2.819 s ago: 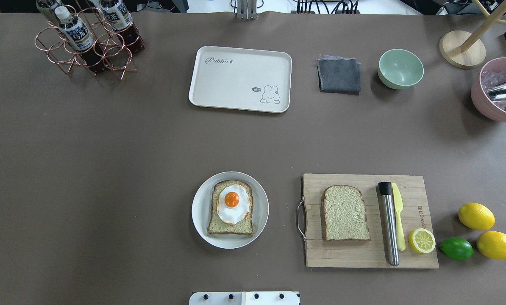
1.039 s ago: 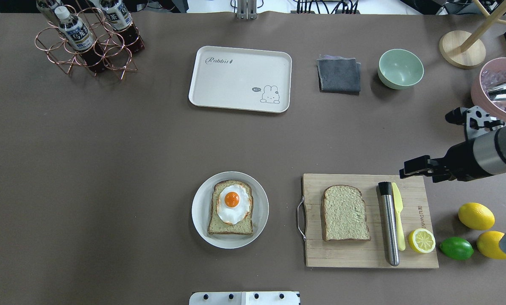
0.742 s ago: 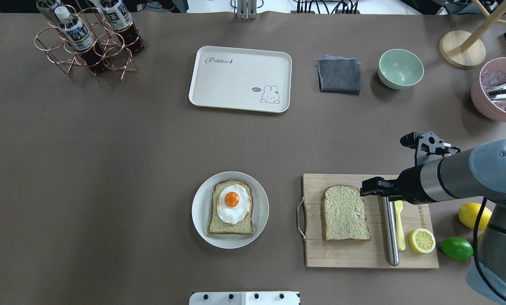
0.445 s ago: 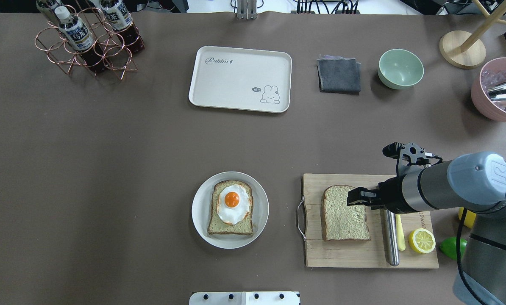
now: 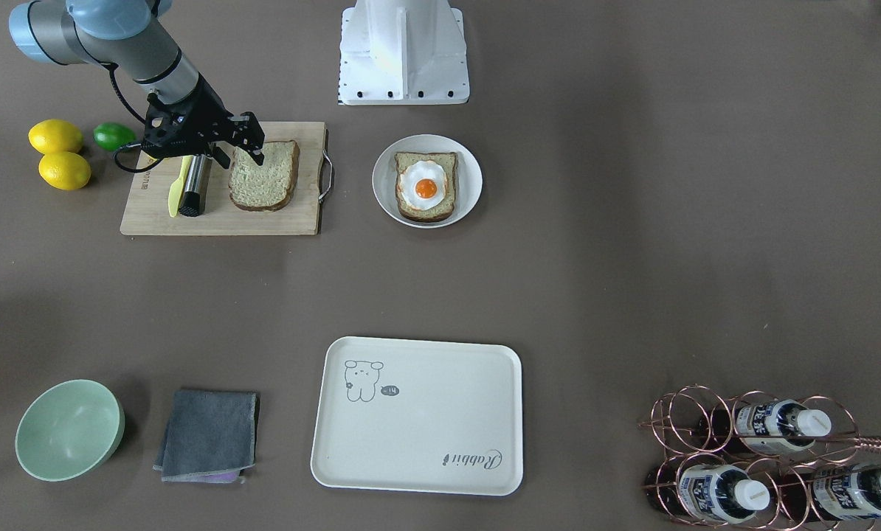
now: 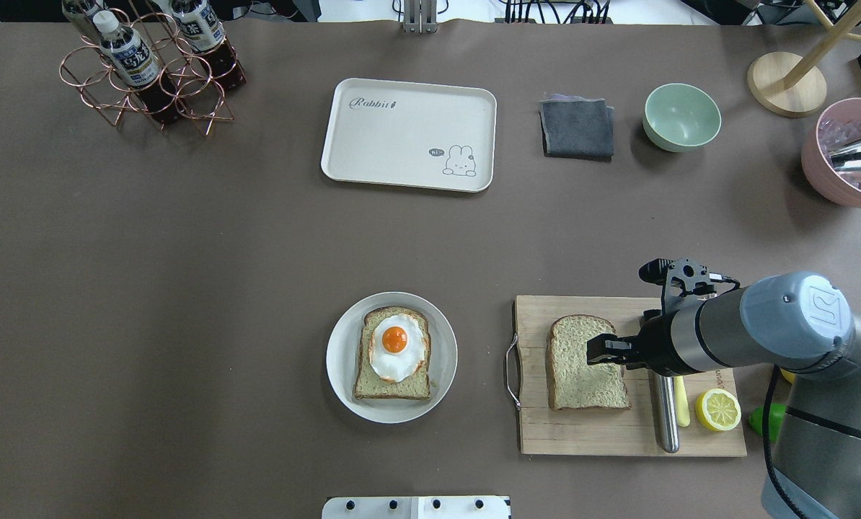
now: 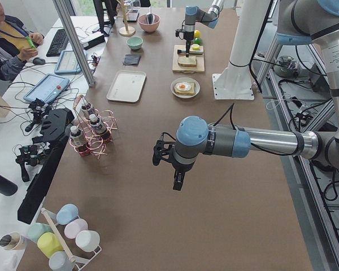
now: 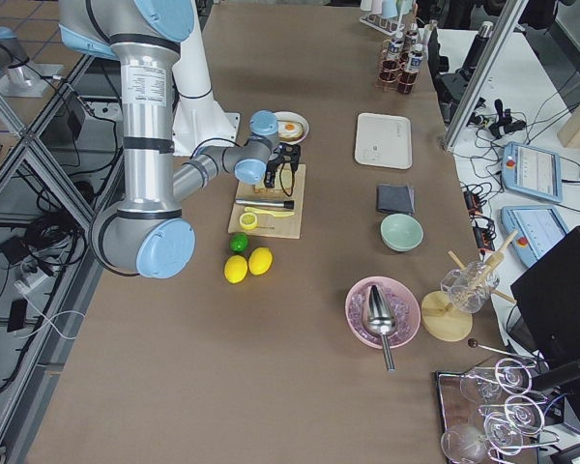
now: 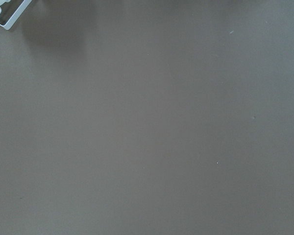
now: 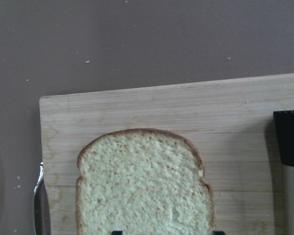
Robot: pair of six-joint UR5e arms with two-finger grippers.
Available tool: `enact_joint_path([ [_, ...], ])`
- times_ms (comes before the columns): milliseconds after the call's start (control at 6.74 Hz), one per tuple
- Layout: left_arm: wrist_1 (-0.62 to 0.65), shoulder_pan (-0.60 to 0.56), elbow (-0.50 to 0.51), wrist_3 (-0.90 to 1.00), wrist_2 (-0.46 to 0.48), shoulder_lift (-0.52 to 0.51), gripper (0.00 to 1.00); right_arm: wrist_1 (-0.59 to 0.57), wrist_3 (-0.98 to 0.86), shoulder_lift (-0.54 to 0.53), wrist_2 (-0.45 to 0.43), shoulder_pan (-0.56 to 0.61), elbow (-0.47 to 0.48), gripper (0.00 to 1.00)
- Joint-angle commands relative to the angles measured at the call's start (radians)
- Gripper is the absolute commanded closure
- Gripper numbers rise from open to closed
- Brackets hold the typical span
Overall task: Make sandwich and place on tray
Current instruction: 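Lower the right gripper and grasp the bread slice's edge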
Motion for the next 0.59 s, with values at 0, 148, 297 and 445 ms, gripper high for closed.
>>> enact_joint_path([
  [0,0.0,0.0,0.002,-0.003,0.0,0.0,0.03,0.001,-0.003,0.004,0.002,0.0,-0.026,0.33],
  [148,0.0,0.0,0.002,-0.004,0.0,0.0,0.03,0.001,-0.002,0.002,0.004,0.0,-0.02,0.37],
  [297,0.001,0.0,0.0,-0.005,0.0,0.0,0.03,0.001,-0.002,-0.001,0.004,0.0,-0.027,0.42],
  [445,0.001,0.0,-0.002,-0.005,0.0,-0.001,0.03,0.001,0.001,-0.009,0.004,0.0,-0.024,0.43],
])
